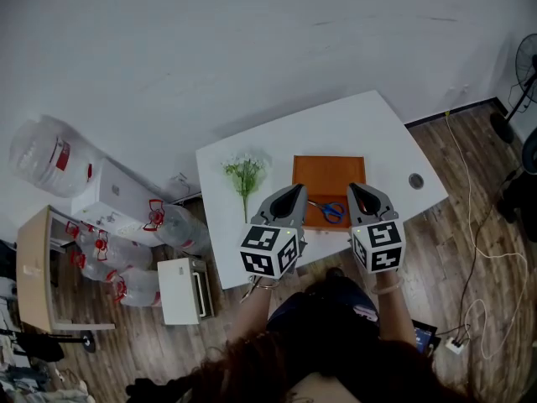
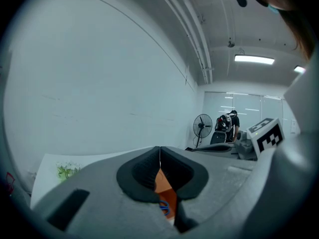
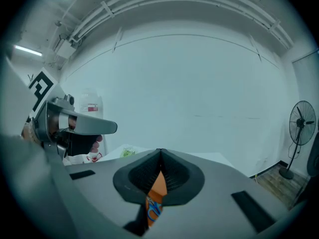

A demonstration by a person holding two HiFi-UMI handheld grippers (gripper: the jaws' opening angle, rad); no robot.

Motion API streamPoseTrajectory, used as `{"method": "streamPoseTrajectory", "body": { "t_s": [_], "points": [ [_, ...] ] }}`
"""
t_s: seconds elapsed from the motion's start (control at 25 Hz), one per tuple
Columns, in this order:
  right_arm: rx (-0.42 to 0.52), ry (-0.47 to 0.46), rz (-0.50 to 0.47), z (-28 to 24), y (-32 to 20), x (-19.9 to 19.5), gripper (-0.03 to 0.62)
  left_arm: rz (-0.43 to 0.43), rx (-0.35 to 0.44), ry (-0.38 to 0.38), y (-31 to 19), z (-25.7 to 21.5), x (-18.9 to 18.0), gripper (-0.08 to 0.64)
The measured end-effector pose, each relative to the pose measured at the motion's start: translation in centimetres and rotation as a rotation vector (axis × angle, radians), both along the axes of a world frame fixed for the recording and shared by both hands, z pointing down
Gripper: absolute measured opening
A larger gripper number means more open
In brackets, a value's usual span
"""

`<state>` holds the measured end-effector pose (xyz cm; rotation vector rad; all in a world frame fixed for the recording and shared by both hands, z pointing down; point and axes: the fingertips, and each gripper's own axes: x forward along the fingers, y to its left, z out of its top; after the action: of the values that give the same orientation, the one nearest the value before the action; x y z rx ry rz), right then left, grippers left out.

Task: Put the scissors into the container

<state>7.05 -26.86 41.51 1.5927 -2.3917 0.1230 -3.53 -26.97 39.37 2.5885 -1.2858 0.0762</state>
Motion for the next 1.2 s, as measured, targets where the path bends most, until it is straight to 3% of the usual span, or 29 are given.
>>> {"method": "streamPoseTrajectory", "body": {
  "t_s": [0.6,1.2],
  "points": [
    [0.038,-0.022,0.023,-1.3,-0.9,1.8,-0.003,-0.017,0.053,-0.032,-1.6,-1.3,1.3,0.015],
    [0.007,-0.056,-0.017,-0.7,-2.7,2.1,-0.003,-0.014,0.039,-0.036,-3.4,-1.0,3.0,0.015]
  ]
}}
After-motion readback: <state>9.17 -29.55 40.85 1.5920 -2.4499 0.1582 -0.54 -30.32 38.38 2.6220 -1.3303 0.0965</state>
